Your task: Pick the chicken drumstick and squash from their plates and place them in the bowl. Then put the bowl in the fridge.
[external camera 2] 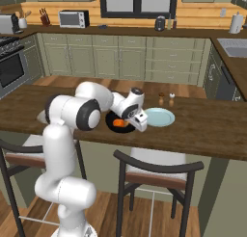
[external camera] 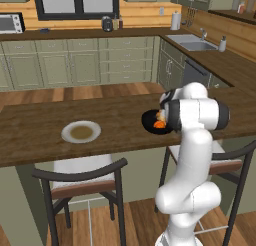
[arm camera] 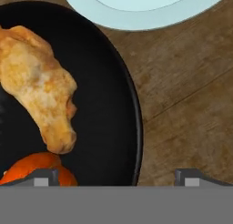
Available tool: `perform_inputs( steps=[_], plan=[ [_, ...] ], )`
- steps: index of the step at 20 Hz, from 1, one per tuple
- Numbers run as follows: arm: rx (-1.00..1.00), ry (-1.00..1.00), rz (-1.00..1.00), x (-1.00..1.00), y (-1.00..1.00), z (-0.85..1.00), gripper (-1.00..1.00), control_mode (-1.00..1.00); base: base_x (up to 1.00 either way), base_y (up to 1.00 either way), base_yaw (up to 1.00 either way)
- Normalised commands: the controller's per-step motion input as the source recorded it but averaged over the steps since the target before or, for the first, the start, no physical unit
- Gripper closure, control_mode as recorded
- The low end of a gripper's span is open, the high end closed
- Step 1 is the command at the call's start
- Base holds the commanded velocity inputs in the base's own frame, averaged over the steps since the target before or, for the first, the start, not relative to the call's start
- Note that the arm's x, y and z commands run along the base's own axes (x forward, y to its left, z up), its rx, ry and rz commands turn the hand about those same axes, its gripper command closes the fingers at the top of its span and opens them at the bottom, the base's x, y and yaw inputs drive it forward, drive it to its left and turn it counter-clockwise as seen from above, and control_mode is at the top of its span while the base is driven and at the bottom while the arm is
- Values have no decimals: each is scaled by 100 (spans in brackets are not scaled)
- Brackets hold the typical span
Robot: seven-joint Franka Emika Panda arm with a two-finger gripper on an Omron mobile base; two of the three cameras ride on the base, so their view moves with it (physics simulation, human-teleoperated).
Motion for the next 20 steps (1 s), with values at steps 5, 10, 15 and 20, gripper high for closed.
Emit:
perform_inputs(
  steps=[5,10,15,20],
  plan=[
    [8,1,0,9,-1,-22,-100,-100,0,0,0],
    [0,0,0,7,17,-29,100,-100,0,0,0],
    [0,2,0,6,37,-32,100,-100,0,0,0],
    [-7,-15,-4,-22,74,-45,100,-100,0,0,0]
  ],
)
